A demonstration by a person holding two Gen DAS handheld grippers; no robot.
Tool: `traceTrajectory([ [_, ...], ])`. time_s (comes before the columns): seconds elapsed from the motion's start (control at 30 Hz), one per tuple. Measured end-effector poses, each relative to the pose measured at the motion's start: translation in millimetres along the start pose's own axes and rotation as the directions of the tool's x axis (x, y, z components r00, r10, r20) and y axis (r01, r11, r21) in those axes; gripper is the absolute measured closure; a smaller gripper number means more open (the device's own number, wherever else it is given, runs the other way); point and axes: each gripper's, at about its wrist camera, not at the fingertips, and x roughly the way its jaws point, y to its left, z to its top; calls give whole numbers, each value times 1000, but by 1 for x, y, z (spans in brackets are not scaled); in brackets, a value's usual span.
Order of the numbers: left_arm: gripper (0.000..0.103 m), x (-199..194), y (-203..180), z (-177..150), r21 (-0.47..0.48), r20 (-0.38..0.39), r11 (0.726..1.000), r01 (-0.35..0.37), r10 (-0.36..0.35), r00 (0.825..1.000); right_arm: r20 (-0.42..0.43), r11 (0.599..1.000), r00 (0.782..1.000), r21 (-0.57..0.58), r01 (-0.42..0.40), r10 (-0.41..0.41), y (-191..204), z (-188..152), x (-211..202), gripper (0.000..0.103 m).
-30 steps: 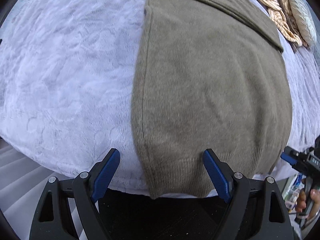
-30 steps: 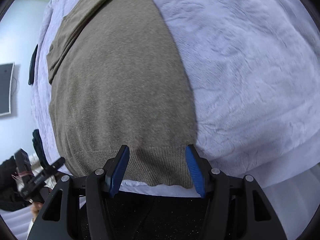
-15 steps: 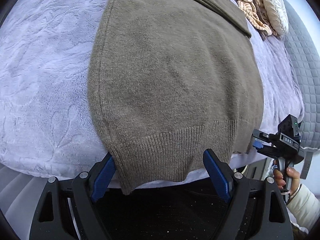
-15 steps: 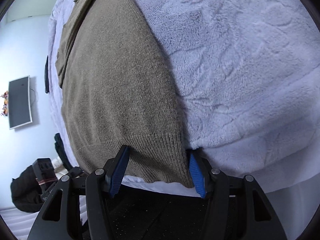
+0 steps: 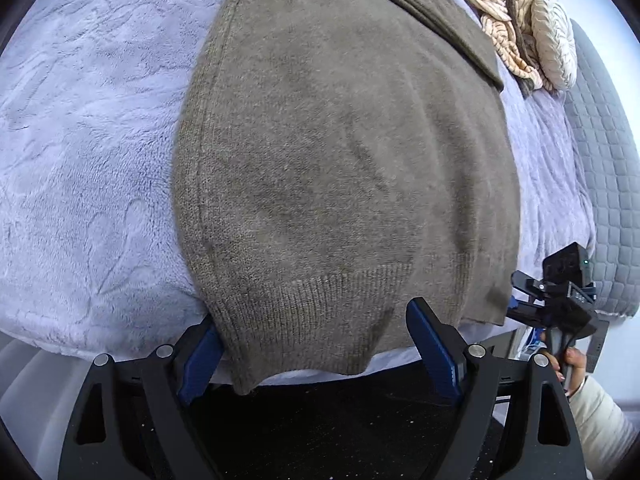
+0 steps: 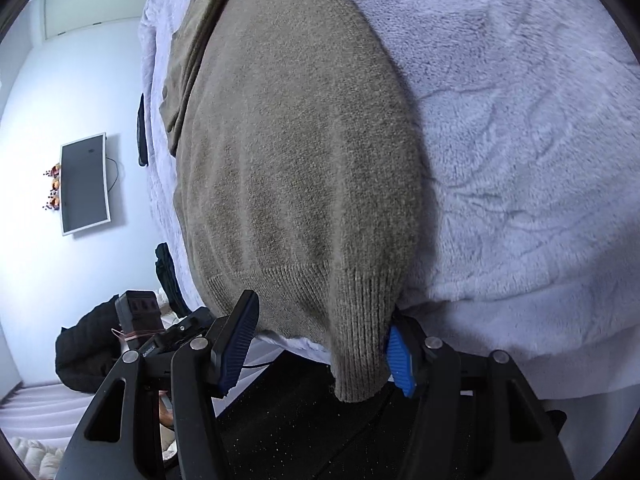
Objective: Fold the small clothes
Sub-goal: 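Grasp the ribbed hem with both grippers and lift it toward the collar, then carry the held hem over the body toward the collar with both grippers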
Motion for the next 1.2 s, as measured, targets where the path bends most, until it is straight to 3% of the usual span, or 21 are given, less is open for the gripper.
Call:
traceTrajectory([
  [0.13, 17, -5, 9, -1, -20, 14, 998, 56, -55, 998, -3, 1000, 1000, -6, -7, 7, 0, 5, 5, 39],
  [0.23, 17, 0, 12, 0, -20, 4, 999, 33, -33, 999, -8, 1000, 1000, 17, -2, 2, -5, 6, 9, 39],
  [0.3, 20, 0, 11, 0, -18, 5, 1000, 8, -8, 1000, -24, 999, 999, 27, 23, -23, -7, 8, 13, 44],
  [0.37, 26, -3, 7, -2, -13, 15, 1000, -16, 17, 1000, -42, 998, 997, 3, 62, -62, -2, 8, 16, 58],
  [0.43, 32, -6, 3, -3, -9, 24, 1000, -12, 13, 1000, -54, 999, 998, -22, 40, -41, 5, 6, 15, 63],
  [0.6, 32, -16, -2, -2, 5, 51, 997, 81, -81, 995, -55, 994, 993, -45, -103, 101, 24, 6, 8, 63],
  [0.73, 32, 3, 1, 6, -14, 24, 999, 49, -49, 999, -88, 998, 995, -28, -52, 49, 25, 17, 24, 55],
  [0.87, 32, 8, 1, 9, -9, 32, 999, 46, -45, 998, -102, 999, 994, 6, -43, 43, 17, 24, 34, 54],
  [0.9, 36, 7, 2, 9, -7, 34, 999, 46, -46, 998, -103, 999, 994, 7, -38, 39, 17, 24, 35, 54],
  [0.93, 52, 6, 4, 8, -4, 40, 999, 37, -36, 999, -104, 1000, 994, 1, -28, 28, 19, 24, 37, 61],
  [0.97, 62, 5, 4, 8, 0, 41, 1000, 27, -27, 999, -101, 1000, 995, -13, -9, 8, 20, 23, 35, 85],
  [1.0, 81, 3, 7, 9, -6, 40, 999, 37, -37, 999, -99, 999, 995, -34, 11, -15, 24, 21, 34, 90],
  [1.03, 89, 1, 12, 10, -29, 40, 997, 75, -74, 996, -96, 999, 995, -43, 9, -13, 27, 20, 32, 90],
  [1.2, 89, -13, 15, 17, -64, 68, 982, 178, -174, 982, -62, 993, 992, -52, -109, 106, 50, 23, 15, 90],
])
